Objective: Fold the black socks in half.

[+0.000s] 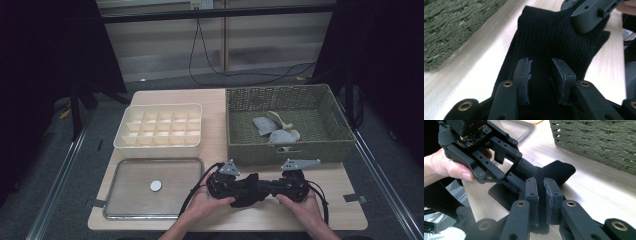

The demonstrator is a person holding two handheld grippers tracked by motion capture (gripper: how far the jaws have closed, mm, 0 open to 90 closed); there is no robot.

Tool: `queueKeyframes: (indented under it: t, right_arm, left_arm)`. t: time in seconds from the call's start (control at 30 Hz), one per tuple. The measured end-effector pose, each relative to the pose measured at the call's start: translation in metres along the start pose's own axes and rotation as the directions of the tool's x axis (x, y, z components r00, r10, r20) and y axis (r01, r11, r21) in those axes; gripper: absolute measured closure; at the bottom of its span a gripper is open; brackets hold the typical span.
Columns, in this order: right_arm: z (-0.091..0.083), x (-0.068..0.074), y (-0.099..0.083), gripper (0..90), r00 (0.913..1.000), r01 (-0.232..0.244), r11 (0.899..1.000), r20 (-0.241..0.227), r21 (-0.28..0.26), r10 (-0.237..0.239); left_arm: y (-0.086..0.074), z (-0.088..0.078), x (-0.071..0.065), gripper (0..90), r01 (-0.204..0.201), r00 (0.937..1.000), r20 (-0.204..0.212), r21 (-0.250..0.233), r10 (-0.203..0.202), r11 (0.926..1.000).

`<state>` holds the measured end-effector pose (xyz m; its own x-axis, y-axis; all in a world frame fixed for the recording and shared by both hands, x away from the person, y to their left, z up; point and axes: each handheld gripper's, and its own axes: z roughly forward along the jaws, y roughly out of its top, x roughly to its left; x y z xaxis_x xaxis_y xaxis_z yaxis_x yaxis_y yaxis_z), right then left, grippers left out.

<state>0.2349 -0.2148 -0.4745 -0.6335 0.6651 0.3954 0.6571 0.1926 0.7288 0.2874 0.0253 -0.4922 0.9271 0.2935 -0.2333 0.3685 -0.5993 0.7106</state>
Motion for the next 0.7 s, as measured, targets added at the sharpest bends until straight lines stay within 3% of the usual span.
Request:
queueKeyframes:
  t: [0.27,0.4,0.53,0.7]
  right_arm:
    - [-0.008,-0.006,-0.001,82.7,0.9997,-0.007,1.000,0.022,-0.013,0.007]
    - [-0.011,-0.008,-0.001,82.6,0.9993,-0.004,1.000,0.036,-0.017,0.005]
    - [-0.012,-0.009,0.000,82.6,0.9988,0.002,1.000,0.048,-0.017,-0.001]
    - [-0.012,-0.007,0.003,82.4,0.9990,0.008,1.000,0.043,-0.025,-0.007]
  left_arm:
    - [0.000,-0.032,-0.002,65.5,0.006,0.9997,-0.025,-0.066,-0.007,0.9978]
    - [-0.010,-0.041,-0.002,66.4,-0.005,0.9995,-0.031,-0.050,0.004,0.9988]
    - [-0.019,-0.039,0.002,69.3,0.004,0.9998,-0.021,-0.007,-0.004,1.0000]
    - [-0.019,-0.027,0.003,69.0,0.015,0.9998,-0.014,-0.001,-0.015,0.9999]
